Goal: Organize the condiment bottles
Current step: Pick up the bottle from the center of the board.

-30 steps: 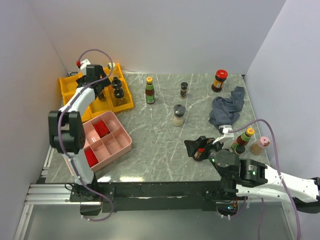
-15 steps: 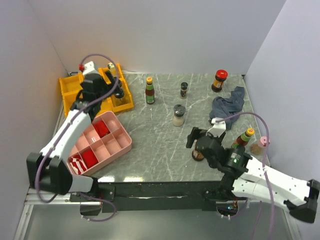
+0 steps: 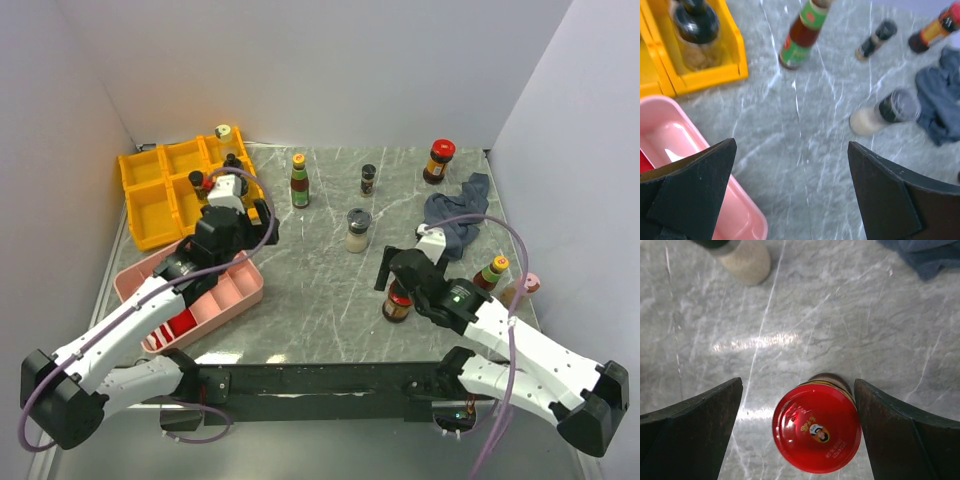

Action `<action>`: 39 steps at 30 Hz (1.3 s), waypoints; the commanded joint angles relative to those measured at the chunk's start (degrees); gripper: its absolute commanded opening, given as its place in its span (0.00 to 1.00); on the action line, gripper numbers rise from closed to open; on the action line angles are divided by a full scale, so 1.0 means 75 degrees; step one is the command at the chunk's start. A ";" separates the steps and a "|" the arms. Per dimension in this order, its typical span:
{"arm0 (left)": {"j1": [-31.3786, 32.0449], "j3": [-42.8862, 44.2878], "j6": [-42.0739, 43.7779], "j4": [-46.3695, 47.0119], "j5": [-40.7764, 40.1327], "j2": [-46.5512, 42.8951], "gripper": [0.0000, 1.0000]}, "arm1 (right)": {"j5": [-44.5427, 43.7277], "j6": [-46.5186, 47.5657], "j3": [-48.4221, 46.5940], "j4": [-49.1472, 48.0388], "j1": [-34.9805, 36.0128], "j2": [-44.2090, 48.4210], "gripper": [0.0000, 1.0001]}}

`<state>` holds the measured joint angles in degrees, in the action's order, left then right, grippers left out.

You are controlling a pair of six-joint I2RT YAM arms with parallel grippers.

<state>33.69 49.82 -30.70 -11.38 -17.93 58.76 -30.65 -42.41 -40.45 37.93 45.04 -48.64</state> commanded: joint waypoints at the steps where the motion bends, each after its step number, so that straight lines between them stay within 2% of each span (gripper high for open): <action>1: 0.0499 -0.0244 0.0027 0.0508 -0.0911 -0.0217 0.99 | 0.0537 0.0030 -0.0114 0.0016 -0.0040 -0.0498 1.00; 5: 0.0652 -0.0701 0.0155 0.0918 -0.1205 -0.0381 0.99 | 0.0548 0.0030 -0.0174 0.0216 -0.0028 -0.0792 0.97; 8: 0.0711 -0.1122 0.0226 0.1199 -0.1370 -0.0651 0.99 | 0.0875 0.0182 -0.0080 0.0017 -0.0017 -0.0768 0.89; 12: 0.0769 -0.1649 0.0308 0.1469 -0.1755 -0.1096 0.99 | 0.1449 0.0393 -0.0068 -0.0637 0.0159 -0.0768 0.73; 15: 0.0781 -0.2024 0.0331 0.1763 -0.2154 -0.1424 1.00 | 0.1591 0.0405 -0.0290 -0.0967 0.0463 -0.1269 0.67; 20: 0.0898 -0.2236 0.0307 0.1704 -0.2624 -0.1905 1.00 | 0.1532 0.0311 -0.1016 -0.1354 0.1049 -0.2501 0.65; 26: 0.1004 -0.2308 0.0238 0.1681 -0.2847 -0.2105 0.99 | 0.1357 0.0147 -0.2199 -0.1624 0.1705 -0.4071 0.67; 30: 0.1062 -0.2284 0.0202 0.1575 -0.3058 -0.2104 1.00 | 0.1310 0.0136 -0.2821 -0.1543 0.1952 -0.4716 0.81; 35: 0.1121 -0.2330 0.0296 0.1610 -0.3047 -0.2163 1.00 | 0.1088 0.0100 -0.2998 -0.1402 0.1999 -0.4589 0.94; 36: 0.1121 -0.2354 0.0319 0.1692 -0.2942 -0.2175 0.99 | 0.0971 0.0124 -0.2963 -0.1378 0.1999 -0.4380 1.00; 39: 0.1121 -0.2191 0.0285 0.1542 -0.2568 -0.2116 0.99 | 0.0783 0.0241 -0.2787 -0.1296 0.1929 -0.3783 1.00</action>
<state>41.80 32.23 -29.15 -0.62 -39.33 43.31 -21.65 -40.77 -60.45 28.12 59.96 -83.81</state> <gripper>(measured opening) 0.995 0.997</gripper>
